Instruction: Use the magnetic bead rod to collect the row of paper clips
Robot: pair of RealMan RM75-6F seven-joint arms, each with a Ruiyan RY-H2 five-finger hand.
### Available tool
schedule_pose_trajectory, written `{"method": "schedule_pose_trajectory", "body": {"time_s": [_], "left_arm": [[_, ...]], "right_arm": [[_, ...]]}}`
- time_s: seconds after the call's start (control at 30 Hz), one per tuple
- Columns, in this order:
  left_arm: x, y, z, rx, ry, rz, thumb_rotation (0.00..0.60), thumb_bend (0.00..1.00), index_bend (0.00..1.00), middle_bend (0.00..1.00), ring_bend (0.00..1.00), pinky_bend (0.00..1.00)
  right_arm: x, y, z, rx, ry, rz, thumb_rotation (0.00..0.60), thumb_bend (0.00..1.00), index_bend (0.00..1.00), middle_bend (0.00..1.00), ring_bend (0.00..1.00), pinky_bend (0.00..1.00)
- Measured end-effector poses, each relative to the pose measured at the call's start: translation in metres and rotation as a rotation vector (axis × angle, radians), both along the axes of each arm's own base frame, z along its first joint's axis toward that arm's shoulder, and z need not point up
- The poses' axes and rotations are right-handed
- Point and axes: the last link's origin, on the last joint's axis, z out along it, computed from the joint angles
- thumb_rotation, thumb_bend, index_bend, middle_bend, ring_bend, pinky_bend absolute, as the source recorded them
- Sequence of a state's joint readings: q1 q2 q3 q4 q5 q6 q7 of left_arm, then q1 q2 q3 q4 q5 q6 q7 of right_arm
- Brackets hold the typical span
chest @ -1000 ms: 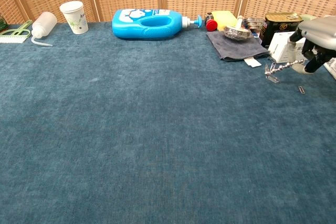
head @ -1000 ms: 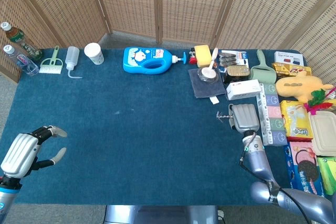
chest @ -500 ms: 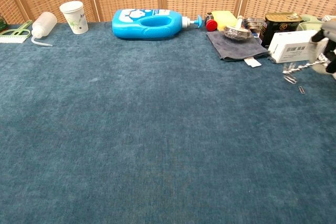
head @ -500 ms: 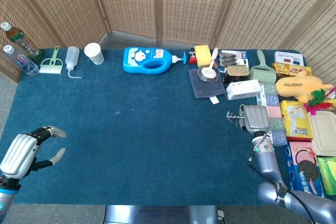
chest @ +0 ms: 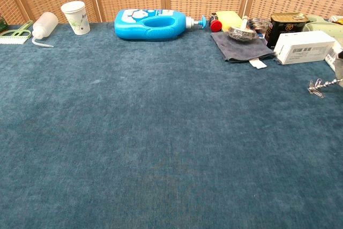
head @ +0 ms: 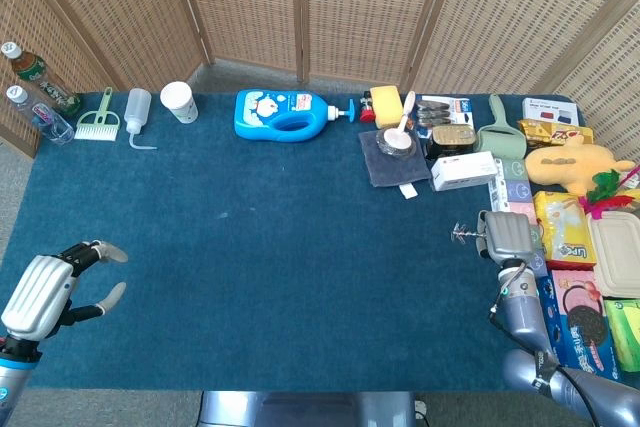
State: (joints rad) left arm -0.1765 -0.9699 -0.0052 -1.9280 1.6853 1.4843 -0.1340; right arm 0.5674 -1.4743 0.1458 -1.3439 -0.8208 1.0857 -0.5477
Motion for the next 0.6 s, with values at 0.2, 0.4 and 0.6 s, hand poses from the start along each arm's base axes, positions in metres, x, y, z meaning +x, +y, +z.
{"method": "schedule_pose_trajectory", "body": {"time_s": [0.2, 0.4, 0.6], "left_arm": [[0.0, 0.0, 0.001, 0.005, 0.002, 0.002, 0.56, 0.3, 0.39, 0.44, 0.44, 0.77], [-0.001, 0.001, 0.001, 0.004, 0.002, 0.002, 0.562, 0.3, 0.39, 0.44, 0.44, 0.77], [0.0, 0.001, -0.001, 0.0, 0.0, -0.003, 0.561, 0.3, 0.39, 0.44, 0.44, 0.77]], "right_arm": [[0.002, -0.003, -0.003, 0.0, -0.009, 0.006, 0.6, 0.44, 0.69, 0.93, 0.99, 1.0], [0.008, -0.003, 0.003, -0.013, -0.018, 0.024, 0.6, 0.44, 0.69, 0.93, 0.99, 1.0], [0.022, -0.004, 0.011, -0.03, -0.063, 0.054, 0.6, 0.44, 0.69, 0.93, 0.99, 1.0]]}}
